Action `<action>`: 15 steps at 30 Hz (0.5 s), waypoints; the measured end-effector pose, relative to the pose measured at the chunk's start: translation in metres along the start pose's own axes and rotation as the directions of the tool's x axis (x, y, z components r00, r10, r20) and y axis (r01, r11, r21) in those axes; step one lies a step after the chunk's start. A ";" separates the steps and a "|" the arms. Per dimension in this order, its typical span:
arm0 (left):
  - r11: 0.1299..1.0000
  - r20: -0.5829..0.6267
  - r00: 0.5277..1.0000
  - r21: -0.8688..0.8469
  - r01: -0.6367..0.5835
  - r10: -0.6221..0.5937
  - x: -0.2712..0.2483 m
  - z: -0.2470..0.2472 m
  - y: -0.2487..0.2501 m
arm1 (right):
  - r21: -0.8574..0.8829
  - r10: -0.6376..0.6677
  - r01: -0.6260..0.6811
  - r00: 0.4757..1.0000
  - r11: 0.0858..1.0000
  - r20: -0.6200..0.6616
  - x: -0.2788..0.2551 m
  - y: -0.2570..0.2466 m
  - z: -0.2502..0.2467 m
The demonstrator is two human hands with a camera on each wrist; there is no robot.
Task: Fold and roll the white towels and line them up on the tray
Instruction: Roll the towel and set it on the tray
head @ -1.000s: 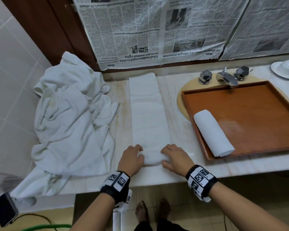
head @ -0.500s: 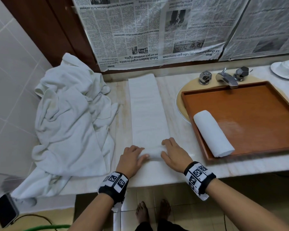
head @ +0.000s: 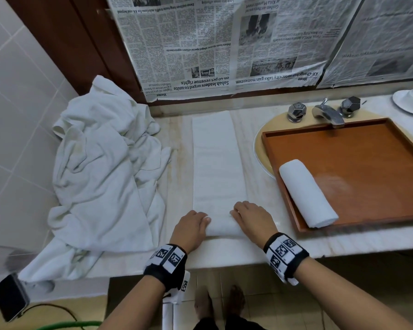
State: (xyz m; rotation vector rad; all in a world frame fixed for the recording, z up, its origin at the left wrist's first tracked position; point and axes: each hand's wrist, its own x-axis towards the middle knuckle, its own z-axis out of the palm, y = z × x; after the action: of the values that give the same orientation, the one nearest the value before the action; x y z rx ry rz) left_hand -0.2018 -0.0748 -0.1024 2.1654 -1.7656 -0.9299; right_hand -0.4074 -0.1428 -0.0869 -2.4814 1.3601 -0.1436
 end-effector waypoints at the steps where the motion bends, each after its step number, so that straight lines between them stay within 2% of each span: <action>1: 1.000 0.008 1.000 -0.005 0.023 -0.022 0.002 0.001 -0.002 | -0.022 -0.095 0.093 0.992 0.995 -0.088 -0.005 0.000 0.002; 2: 0.999 0.009 0.999 -0.011 0.041 -0.041 0.005 0.002 -0.005 | -0.038 -0.178 0.175 0.973 0.984 -0.148 -0.012 0.001 0.004; 3: 0.998 0.014 0.998 -0.010 0.067 -0.067 0.007 0.003 -0.006 | -0.055 -0.242 0.236 0.958 0.970 -0.156 -0.018 0.002 0.006; 4: 0.996 0.013 0.996 -0.013 0.088 -0.087 0.009 0.003 -0.007 | -0.074 -0.285 0.277 0.949 0.958 -0.134 -0.022 0.004 0.008; 6: 0.994 -0.004 0.996 -0.054 0.094 -0.095 0.010 0.004 -0.007 | -0.068 -0.291 0.287 0.955 0.955 -0.051 -0.025 0.007 0.012; 9: 0.993 -0.091 0.996 -0.116 -0.017 0.006 0.003 0.002 -0.001 | -0.027 -0.242 0.244 0.969 0.969 0.052 -0.018 0.009 0.012; 11: 0.994 -0.142 0.986 -0.038 -0.099 0.092 -0.005 -0.001 0.002 | 0.078 -0.163 0.156 0.982 0.985 0.099 -0.010 0.007 0.006; 13: 0.985 -0.085 0.983 0.074 -0.156 0.162 -0.012 0.000 -0.001 | 0.155 -0.072 0.046 0.983 0.987 0.167 0.000 0.006 0.001; 15: 0.974 -0.005 0.986 0.159 -0.164 0.167 -0.015 0.002 -0.004 | 0.177 -0.028 -0.009 0.979 0.984 0.202 0.005 0.004 -0.002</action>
State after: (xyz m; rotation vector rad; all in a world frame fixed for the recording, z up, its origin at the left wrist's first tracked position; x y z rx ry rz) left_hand -0.2012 -0.0591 -0.1013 2.0679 -2.0376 -0.7512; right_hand -0.4081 -0.1493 -0.0865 -2.2856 1.1969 -0.0107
